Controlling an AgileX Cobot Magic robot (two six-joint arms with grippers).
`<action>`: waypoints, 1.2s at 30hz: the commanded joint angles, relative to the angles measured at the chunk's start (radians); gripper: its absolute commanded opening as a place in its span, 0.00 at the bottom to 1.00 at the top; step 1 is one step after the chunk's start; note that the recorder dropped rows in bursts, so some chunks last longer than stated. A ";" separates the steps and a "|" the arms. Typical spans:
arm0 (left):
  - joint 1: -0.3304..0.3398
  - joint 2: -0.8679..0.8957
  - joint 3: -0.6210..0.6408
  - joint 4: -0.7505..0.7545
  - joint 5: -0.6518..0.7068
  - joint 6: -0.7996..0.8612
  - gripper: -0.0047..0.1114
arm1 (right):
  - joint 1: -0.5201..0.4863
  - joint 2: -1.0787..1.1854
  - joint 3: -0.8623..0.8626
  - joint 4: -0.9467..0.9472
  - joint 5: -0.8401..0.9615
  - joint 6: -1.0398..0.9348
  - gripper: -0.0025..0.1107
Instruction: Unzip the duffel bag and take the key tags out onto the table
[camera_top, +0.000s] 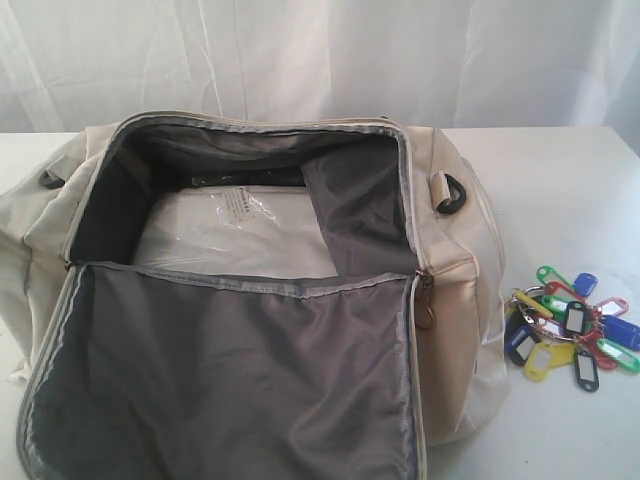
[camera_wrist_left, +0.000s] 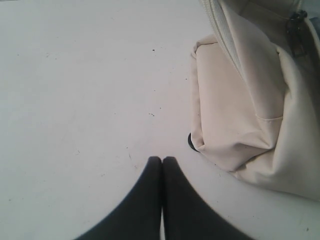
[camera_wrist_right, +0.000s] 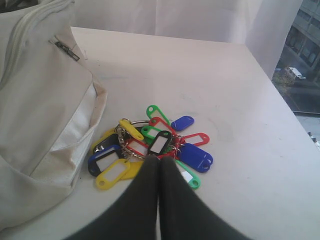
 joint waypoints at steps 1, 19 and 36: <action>0.000 -0.005 0.004 0.001 -0.002 -0.009 0.04 | -0.004 -0.006 0.003 -0.008 0.001 -0.003 0.02; -0.072 -0.005 0.004 0.001 -0.002 -0.009 0.04 | -0.004 -0.006 0.003 -0.008 0.001 -0.003 0.02; -0.072 -0.005 0.004 0.001 -0.002 -0.009 0.04 | -0.002 -0.006 0.003 -0.008 0.001 0.013 0.02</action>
